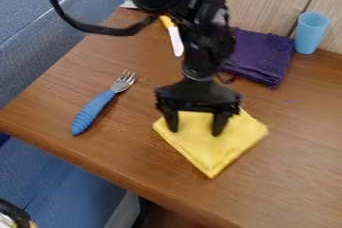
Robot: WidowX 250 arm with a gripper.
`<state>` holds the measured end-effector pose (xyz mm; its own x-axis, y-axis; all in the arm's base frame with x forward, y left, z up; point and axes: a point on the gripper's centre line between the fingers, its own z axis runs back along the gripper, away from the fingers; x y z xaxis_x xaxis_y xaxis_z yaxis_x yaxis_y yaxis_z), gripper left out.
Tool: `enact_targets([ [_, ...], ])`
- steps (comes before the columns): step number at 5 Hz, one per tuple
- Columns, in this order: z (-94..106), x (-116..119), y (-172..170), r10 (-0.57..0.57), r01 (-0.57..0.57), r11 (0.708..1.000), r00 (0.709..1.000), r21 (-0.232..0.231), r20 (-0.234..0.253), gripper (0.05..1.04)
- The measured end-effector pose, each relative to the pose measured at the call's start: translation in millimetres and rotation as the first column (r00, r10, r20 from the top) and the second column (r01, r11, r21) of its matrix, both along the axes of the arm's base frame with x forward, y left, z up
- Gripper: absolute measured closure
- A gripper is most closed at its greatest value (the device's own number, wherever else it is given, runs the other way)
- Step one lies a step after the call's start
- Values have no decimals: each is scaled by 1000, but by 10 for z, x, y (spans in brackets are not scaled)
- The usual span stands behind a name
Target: Move the yellow towel to the lower right side of the table
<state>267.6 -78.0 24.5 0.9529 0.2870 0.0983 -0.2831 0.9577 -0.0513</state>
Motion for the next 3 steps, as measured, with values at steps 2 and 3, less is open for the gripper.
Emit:
enact_targets([
  [2, -5, -157, -198, -102, 102, 995, 995, -9, -12, 85],
  [3, 7, -212, -268, -134, 134, 991, 991, -12, -18, 85],
])
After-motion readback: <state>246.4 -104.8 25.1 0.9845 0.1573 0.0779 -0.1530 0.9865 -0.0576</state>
